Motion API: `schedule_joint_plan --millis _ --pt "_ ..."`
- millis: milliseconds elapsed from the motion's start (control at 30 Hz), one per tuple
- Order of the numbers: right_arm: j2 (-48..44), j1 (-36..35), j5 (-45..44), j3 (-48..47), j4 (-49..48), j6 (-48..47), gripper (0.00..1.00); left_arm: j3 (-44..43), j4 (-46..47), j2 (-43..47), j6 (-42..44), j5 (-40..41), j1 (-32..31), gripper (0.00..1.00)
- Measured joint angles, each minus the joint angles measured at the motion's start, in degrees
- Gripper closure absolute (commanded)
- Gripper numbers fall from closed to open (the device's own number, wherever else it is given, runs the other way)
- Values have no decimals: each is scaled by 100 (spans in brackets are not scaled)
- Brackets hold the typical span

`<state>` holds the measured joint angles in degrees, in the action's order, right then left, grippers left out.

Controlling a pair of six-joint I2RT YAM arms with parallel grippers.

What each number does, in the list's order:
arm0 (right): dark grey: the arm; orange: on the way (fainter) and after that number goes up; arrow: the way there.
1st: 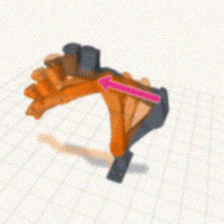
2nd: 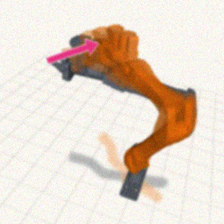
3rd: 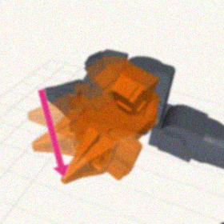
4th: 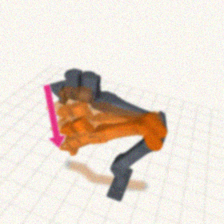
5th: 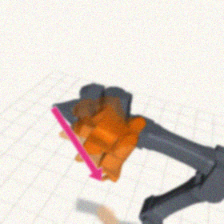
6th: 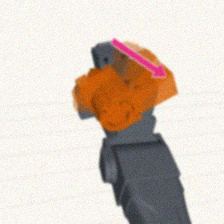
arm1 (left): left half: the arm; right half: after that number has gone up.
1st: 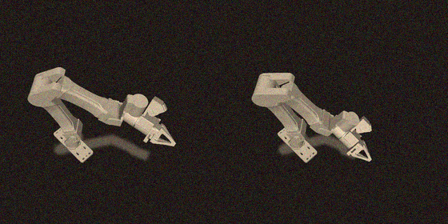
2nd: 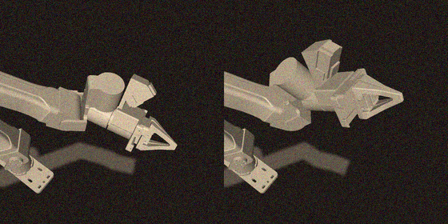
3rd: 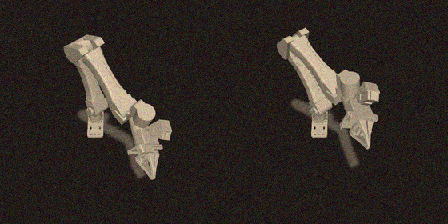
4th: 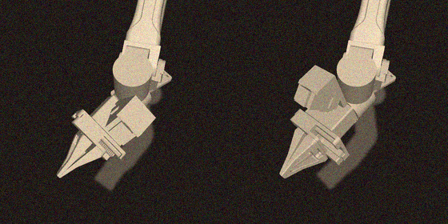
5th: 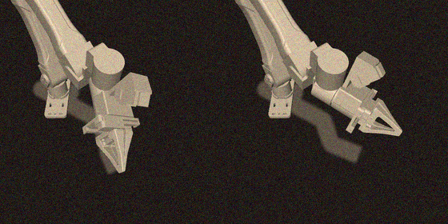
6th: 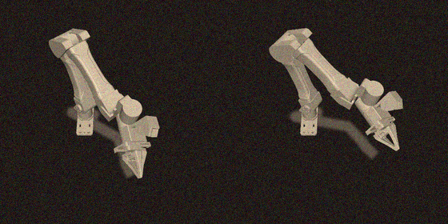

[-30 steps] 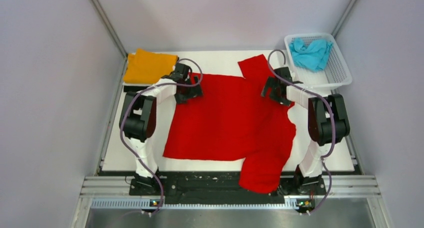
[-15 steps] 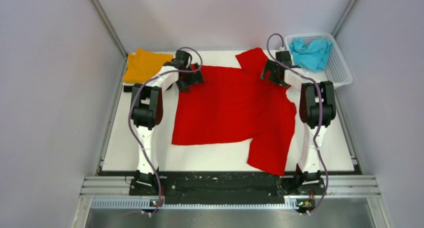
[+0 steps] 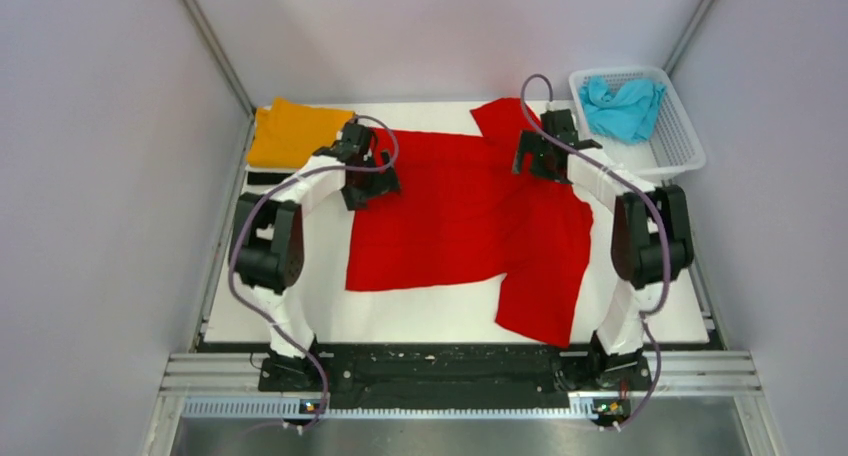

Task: Fold and stack the t-shirts
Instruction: Flatten out the tshirt, then grab the side of the flattened tshirt closest away from the robot with both arms

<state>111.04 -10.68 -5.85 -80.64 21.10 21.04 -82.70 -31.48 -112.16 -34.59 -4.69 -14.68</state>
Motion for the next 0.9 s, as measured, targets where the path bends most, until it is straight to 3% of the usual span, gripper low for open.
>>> schedule_joint_plan --millis 233,367,600,700,867,900 --pt "-2903 -1058 -474 1663 63 101 1 2365 -7 3150 -417 651 -181 1" --pt "-4282 -1115 -501 3018 -63 310 1 3742 -236 4732 -796 1021 -149 1" --pt "-5753 -994 -807 4776 155 872 1 5187 -717 5764 -1353 1287 -149 10" --pt "-6371 -866 -868 5104 173 1123 1 5388 -734 5855 -1495 1300 -149 23" --pt "-6835 -826 -817 5222 131 1309 1 5434 -496 5495 -1604 1193 -149 55" --pt "-6837 -826 -804 5230 129 1327 1 5434 -404 5344 -1617 1121 -149 56"
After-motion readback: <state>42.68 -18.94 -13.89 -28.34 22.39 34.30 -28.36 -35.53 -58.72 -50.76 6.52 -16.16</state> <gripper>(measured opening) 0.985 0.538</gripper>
